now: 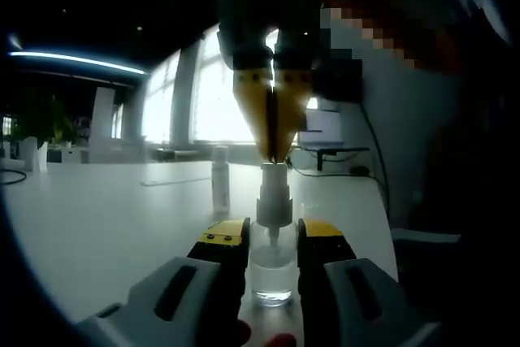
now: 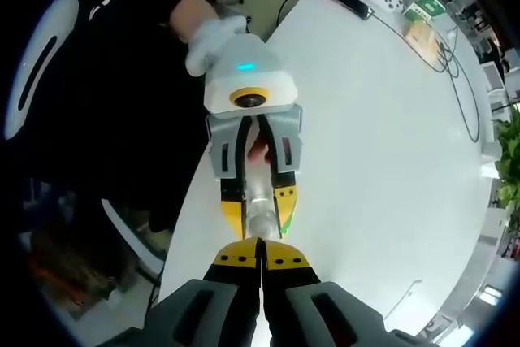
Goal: Clamp pump bottle remove cover press pump head put on cover
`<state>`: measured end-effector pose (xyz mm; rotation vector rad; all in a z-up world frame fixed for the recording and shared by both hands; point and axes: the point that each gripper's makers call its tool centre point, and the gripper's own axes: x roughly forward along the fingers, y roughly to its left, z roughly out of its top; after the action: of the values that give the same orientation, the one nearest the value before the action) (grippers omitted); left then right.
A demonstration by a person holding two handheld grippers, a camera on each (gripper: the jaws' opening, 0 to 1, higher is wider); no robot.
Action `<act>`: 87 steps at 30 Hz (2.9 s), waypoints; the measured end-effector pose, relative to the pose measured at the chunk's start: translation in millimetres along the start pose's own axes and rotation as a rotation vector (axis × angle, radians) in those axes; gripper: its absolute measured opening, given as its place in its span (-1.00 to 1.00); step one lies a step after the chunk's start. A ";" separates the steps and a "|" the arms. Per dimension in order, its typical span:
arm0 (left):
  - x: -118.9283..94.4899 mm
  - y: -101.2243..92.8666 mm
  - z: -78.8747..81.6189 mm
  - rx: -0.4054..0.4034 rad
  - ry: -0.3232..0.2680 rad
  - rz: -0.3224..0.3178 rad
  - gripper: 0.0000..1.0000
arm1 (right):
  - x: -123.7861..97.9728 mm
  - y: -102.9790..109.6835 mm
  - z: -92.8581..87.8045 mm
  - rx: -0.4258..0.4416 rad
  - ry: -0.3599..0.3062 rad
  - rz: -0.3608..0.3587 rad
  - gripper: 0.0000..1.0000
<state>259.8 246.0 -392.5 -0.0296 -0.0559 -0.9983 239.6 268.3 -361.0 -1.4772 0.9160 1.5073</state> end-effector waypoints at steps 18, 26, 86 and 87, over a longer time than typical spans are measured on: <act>-0.1 -1.2 0.1 0.002 0.001 0.000 -0.71 | -0.1 0.7 -0.2 0.002 0.001 0.000 -1.00; -0.1 -0.9 -0.2 0.005 0.001 0.000 -0.71 | 0.0 1.0 -0.4 0.006 0.005 -0.008 -1.00; 0.1 -0.1 -0.8 0.010 0.007 0.000 -0.71 | -0.6 -0.9 -0.1 0.029 -0.025 -0.009 -1.00; 0.1 0.2 -0.9 0.009 0.007 0.000 -0.71 | -0.6 -0.9 -0.2 0.026 -0.025 -0.009 -1.00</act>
<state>260.0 245.9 -393.3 -0.0184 -0.0538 -0.9977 240.5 268.5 -360.3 -1.4397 0.9094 1.4985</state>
